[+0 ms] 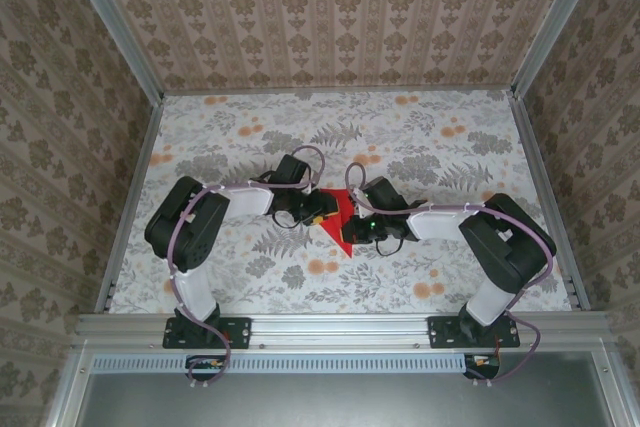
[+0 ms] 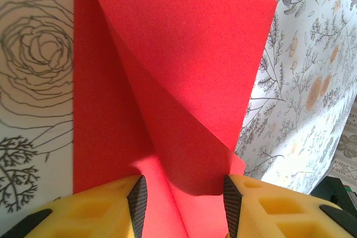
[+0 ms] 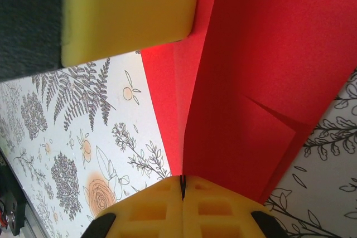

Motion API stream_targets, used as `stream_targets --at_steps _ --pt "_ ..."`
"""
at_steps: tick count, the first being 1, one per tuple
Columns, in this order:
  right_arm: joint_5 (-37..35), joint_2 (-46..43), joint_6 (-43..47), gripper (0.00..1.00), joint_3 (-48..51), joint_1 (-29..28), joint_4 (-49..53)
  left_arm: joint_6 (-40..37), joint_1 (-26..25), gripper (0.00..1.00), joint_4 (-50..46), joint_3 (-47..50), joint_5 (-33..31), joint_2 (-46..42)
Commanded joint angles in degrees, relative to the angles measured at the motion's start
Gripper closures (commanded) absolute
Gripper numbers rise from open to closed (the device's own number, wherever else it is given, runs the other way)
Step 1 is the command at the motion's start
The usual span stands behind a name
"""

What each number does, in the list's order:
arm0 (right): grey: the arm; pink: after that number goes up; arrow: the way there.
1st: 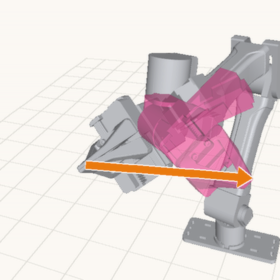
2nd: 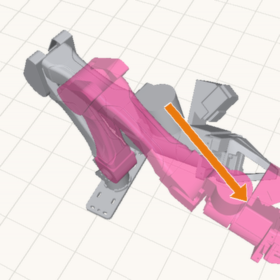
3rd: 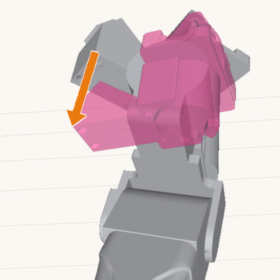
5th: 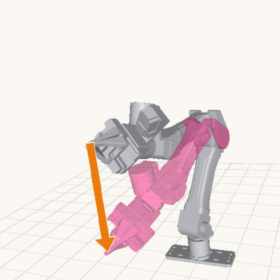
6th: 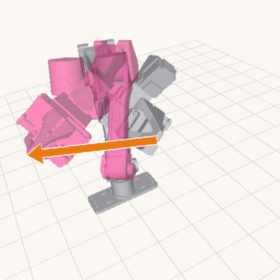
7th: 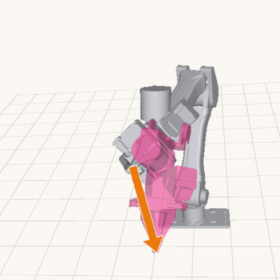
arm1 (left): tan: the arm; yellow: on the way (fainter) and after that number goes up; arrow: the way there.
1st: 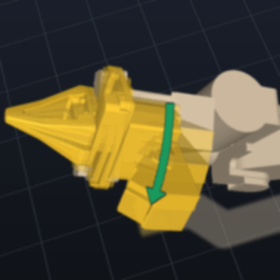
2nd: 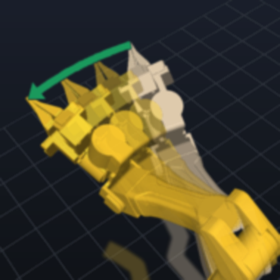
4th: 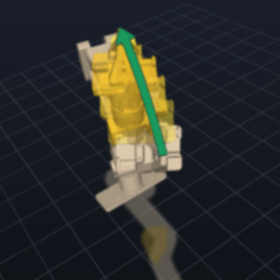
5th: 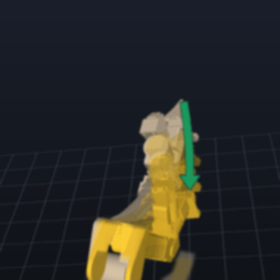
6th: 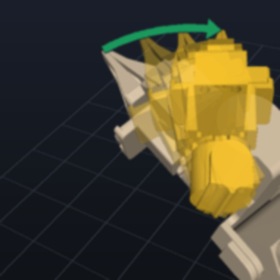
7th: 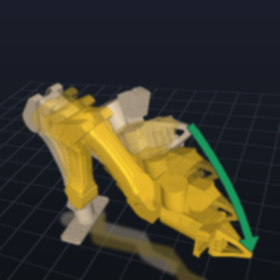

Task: Fold a paper plane with a square sheet of paper (fold left side to right side)
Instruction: Fourth fold the wing at the center of the table.

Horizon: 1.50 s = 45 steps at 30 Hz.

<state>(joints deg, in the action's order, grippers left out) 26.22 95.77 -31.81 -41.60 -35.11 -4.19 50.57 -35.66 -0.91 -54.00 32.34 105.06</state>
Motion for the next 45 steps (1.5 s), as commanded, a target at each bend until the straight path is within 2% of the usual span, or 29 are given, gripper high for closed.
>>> stream_targets --at_steps 1,4,12,16,25,32,38,45 --pt "1.2 0.6 -0.7 0.95 0.5 0.3 -0.7 0.3 -0.2 0.56 -2.9 -0.7 -1.3 1.1" --pt "1.2 -0.6 -0.7 0.90 0.4 0.4 -0.7 0.1 -0.2 0.56 -3.2 -0.7 -1.5 1.1" --pt "4.4 -4.6 -1.4 0.70 0.8 2.9 -1.7 0.1 -0.2 0.56 -3.4 -0.7 -1.7 1.1" --pt "7.1 -3.6 -4.1 0.66 1.8 5.4 -5.6 0.1 -0.2 0.55 -3.4 -0.7 -1.7 1.1" --pt "10.9 2.5 -8.8 0.66 -0.1 6.5 -11.1 0.1 -0.2 0.55 -3.6 -1.0 -1.6 1.1" --pt "11.9 4.1 -9.7 0.68 -0.8 6.3 -12.3 0.0 -0.2 0.56 -3.6 -1.1 -1.5 1.0" --pt "11.8 5.3 -9.7 0.75 -1.5 5.9 -12.0 -0.1 -0.2 0.55 -3.7 -1.2 -1.5 1.0" --pt "10.6 5.0 -8.3 0.88 -1.9 5.9 -9.6 -0.1 -0.2 0.56 -3.8 -1.1 -1.6 0.9"
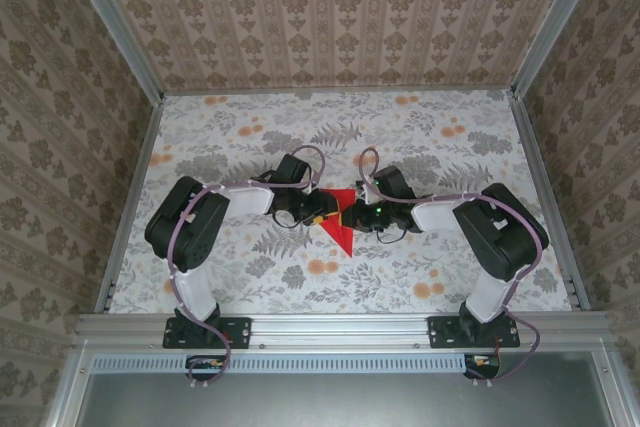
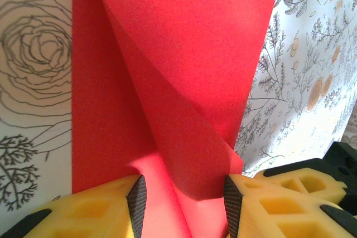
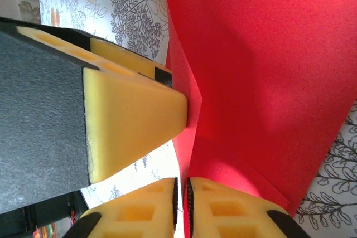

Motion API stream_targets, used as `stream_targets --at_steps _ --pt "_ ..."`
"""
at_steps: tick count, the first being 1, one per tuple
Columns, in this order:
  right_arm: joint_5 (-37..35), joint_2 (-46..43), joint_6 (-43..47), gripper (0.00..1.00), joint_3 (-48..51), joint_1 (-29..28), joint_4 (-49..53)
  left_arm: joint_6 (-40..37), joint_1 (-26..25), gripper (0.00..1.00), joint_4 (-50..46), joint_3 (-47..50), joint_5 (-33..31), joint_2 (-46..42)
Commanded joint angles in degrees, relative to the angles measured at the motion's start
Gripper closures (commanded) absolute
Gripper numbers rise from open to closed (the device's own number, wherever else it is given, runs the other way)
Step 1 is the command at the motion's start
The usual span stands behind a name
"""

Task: Fold a paper plane with a square sheet of paper (fold left side to right side)
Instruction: Fourth fold the wing at the center of the table.

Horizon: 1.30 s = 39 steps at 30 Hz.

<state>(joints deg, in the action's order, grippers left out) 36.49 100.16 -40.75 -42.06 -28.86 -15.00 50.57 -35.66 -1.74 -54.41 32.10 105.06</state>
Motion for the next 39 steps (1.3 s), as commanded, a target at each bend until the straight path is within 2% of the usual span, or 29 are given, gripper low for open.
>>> stream_targets --at_steps 1,6,21,39 --pt "0.1 0.6 0.8 0.91 -1.4 -0.3 1.5 -0.1 -0.2 0.56 -3.0 -0.7 -1.4 0.9" --pt "-1.1 0.1 1.6 1.00 -1.5 -0.3 3.0 -0.2 -0.2 0.56 -3.2 -0.7 -1.4 0.9" --pt "-6.9 -1.6 3.9 1.00 -1.7 -0.2 7.8 -0.2 -0.2 0.56 -3.3 -0.4 -1.5 0.6" --pt "-9.3 -1.9 3.9 1.00 -2.0 0.4 9.4 -0.3 -0.3 0.56 -3.2 -0.3 -1.4 0.7"
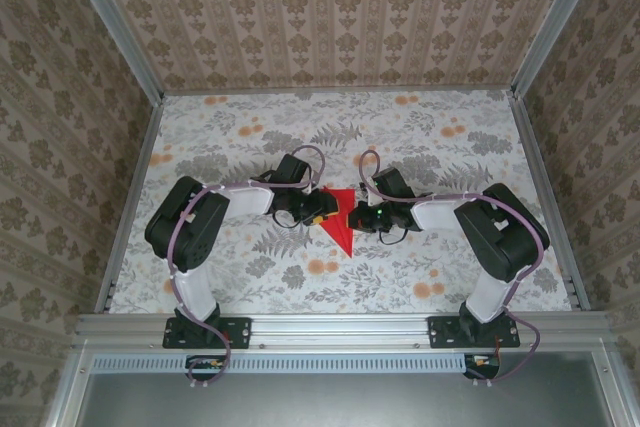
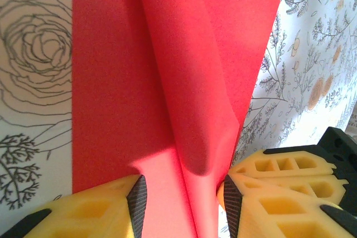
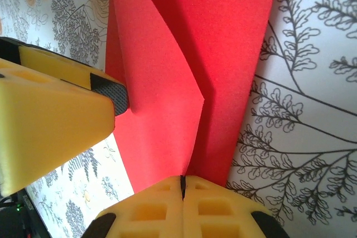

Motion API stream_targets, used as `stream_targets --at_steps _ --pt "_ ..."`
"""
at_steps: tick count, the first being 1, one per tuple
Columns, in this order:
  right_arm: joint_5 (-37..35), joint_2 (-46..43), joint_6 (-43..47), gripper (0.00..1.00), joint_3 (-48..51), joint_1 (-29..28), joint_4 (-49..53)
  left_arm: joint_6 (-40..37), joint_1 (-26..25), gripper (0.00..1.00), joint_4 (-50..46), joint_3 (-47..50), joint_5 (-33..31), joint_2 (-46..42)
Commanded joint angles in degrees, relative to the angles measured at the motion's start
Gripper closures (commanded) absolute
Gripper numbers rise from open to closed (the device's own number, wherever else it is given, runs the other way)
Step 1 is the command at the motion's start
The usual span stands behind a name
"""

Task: Fold a paper plane with a square sheet of paper (fold left side to right side)
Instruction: Fourth fold the wing at the center of the table.

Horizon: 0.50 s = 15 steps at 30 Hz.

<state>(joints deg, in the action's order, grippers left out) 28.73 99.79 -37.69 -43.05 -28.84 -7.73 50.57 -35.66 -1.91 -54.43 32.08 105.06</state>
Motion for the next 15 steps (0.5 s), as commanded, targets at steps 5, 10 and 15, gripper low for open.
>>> stream_targets --at_steps 5,10,15 --pt "-2.0 -1.8 1.2 1.00 -1.1 0.4 2.8 -0.4 -0.3 0.55 -3.1 -0.5 -1.4 0.7" --pt "-2.3 -2.3 1.3 1.00 -0.8 0.7 2.8 -0.5 -0.3 0.56 -3.3 -0.7 -1.4 0.8" --pt "-2.3 -2.1 1.4 1.00 -1.0 1.0 3.0 -0.4 -0.3 0.56 -3.4 -0.8 -1.3 0.8"
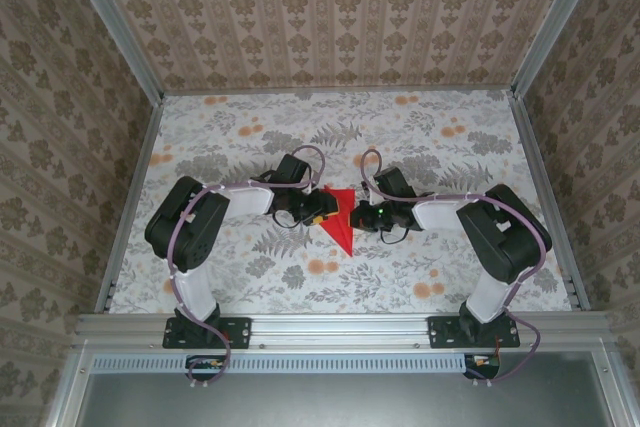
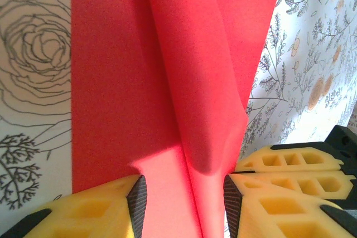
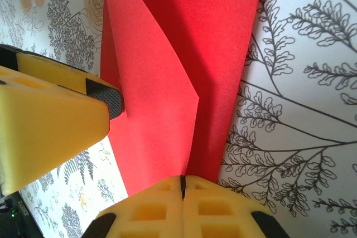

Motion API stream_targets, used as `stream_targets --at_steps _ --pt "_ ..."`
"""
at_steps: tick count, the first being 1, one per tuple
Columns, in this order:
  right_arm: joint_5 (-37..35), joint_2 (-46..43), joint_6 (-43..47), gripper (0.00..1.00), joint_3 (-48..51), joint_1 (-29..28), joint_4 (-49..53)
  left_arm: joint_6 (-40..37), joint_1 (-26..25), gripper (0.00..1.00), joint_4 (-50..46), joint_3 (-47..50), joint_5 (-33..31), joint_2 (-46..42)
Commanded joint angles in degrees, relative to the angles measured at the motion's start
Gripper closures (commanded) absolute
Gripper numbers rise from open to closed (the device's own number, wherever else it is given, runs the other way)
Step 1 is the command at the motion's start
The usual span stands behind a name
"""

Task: Fold a paper plane with a square sheet of paper (fold left side to right side)
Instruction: Fourth fold the wing at the center of the table.

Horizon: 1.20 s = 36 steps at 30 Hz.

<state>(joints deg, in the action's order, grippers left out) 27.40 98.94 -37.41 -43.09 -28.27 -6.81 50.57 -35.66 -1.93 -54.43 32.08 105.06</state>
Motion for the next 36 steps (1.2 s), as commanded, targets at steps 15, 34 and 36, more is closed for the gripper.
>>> stream_targets --at_steps 15,34,36 --pt "-1.9 -0.3 2.4 1.00 -1.3 0.4 4.1 -0.7 -0.3 0.55 -3.8 -1.2 -1.2 1.0" --pt "-3.5 1.6 4.2 1.00 -2.1 0.1 7.2 -0.7 -0.4 0.55 -3.5 -1.0 -0.9 0.8" --pt "-4.0 1.9 4.5 1.00 -2.2 0.1 8.3 -1.1 -0.4 0.54 -3.7 -1.3 -0.6 0.2"
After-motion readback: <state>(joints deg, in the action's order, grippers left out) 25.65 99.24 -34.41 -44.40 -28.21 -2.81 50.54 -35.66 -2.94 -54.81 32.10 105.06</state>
